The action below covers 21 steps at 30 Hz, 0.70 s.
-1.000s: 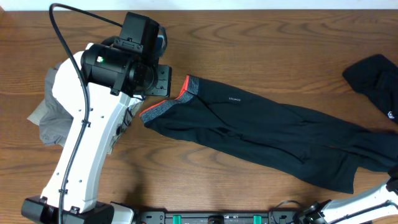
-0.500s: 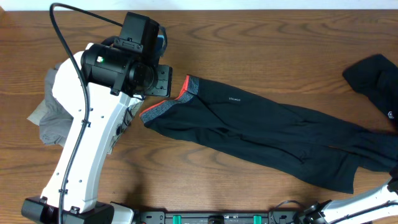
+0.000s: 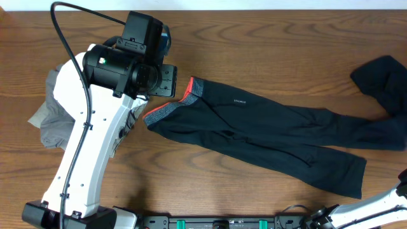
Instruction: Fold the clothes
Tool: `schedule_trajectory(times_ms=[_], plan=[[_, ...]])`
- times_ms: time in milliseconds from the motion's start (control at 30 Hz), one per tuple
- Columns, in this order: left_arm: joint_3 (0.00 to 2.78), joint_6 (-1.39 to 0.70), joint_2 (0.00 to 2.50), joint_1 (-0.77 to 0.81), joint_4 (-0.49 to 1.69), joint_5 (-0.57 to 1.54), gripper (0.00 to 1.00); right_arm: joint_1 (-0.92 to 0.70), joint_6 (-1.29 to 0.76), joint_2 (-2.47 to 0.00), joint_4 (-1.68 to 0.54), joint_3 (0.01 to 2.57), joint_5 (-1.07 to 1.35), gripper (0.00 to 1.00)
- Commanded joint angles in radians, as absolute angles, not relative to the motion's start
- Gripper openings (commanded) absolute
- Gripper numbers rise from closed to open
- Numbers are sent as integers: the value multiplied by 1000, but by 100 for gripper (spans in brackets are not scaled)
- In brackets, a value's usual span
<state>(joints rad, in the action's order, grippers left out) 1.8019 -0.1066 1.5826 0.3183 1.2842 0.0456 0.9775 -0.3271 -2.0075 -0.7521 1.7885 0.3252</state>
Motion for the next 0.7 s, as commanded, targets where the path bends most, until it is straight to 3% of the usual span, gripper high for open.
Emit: schedule_trajectory(times_ms=[0,167,200,267,300,667], plan=[[1816,-98,1572,320,1286,34,61,975,-286,-1991,-736,1912,461,1],[1816,-98,1572,320,1279,34,61,971,-272,-1991,-796,1977,532,2],[1816,-99,1572,320,1275,34,61,968,-272,-1991,-821,1976,530,8],[1816,-99,1572,320,1274,34,62,960,-272,-1991,-880,1974,515,41],[1816,-98,1572,320,1275,34,62,953,-272,-1991,-915,1974,516,46],[1750,-97,1576,320,1273,33,67,763,-88,-1991,-1125,1974,693,54]])
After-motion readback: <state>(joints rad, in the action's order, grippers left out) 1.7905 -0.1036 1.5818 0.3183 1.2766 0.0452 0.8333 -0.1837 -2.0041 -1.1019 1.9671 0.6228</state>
